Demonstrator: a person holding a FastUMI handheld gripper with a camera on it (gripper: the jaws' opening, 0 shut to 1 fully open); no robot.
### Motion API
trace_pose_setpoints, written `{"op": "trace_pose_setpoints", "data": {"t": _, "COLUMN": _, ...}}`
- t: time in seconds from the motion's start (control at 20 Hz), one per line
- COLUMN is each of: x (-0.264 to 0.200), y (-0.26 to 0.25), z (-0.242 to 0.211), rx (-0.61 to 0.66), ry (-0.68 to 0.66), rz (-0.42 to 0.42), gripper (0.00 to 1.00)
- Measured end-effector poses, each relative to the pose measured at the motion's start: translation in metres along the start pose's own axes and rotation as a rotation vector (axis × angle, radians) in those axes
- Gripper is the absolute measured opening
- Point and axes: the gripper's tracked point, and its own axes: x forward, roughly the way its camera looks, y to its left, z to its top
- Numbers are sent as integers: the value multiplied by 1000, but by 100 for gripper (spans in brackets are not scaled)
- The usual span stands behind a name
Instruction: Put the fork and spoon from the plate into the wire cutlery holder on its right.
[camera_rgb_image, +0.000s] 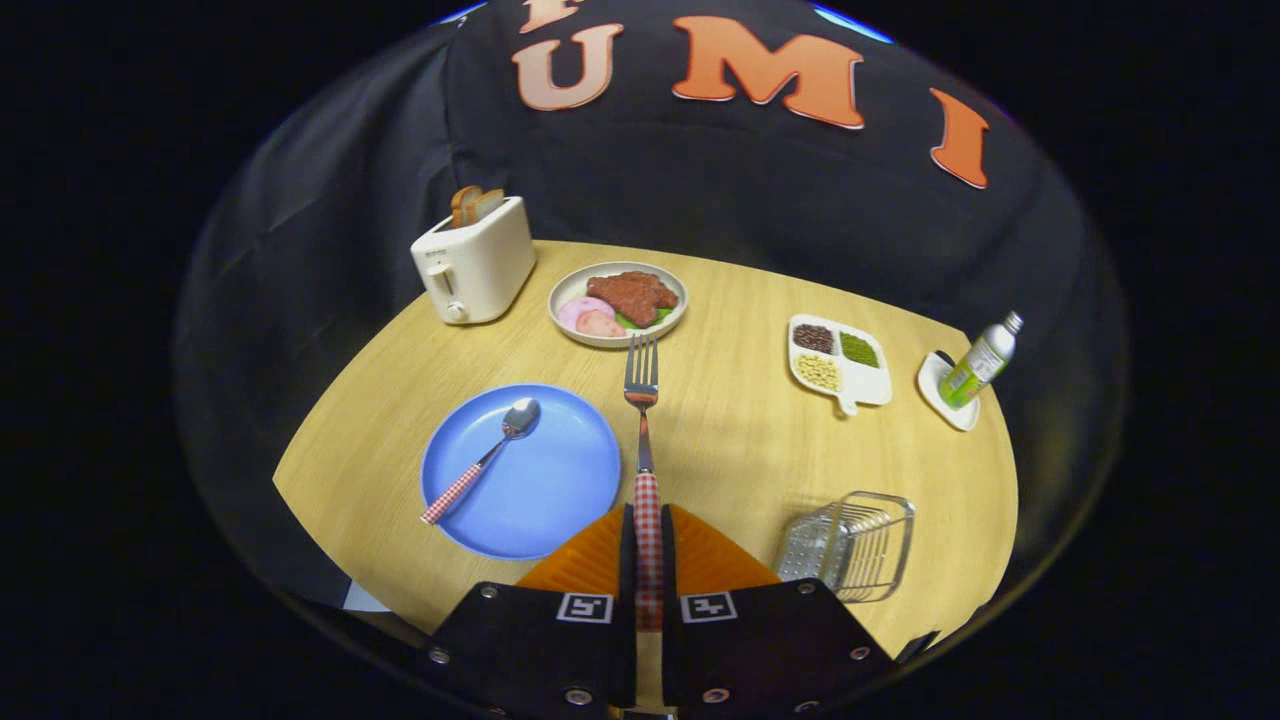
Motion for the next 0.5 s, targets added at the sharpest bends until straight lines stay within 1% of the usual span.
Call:
{"op": "trace_pose_setpoints", "data": {"t": 0.1, "x": -14, "y": -32, "z": 10, "rx": 15, "ry": -18, "rz": -56, "gripper": 11}}
{"op": "trace_pose_setpoints", "data": {"t": 0.3, "x": -44, "y": -85, "z": 10, "rx": 50, "ry": -14, "rz": -144, "gripper": 10}}
{"op": "trace_pose_setpoints", "data": {"t": 0.5, "x": -65, "y": -120, "z": 0, "rx": 74, "ry": 15, "rz": -192, "gripper": 10}}
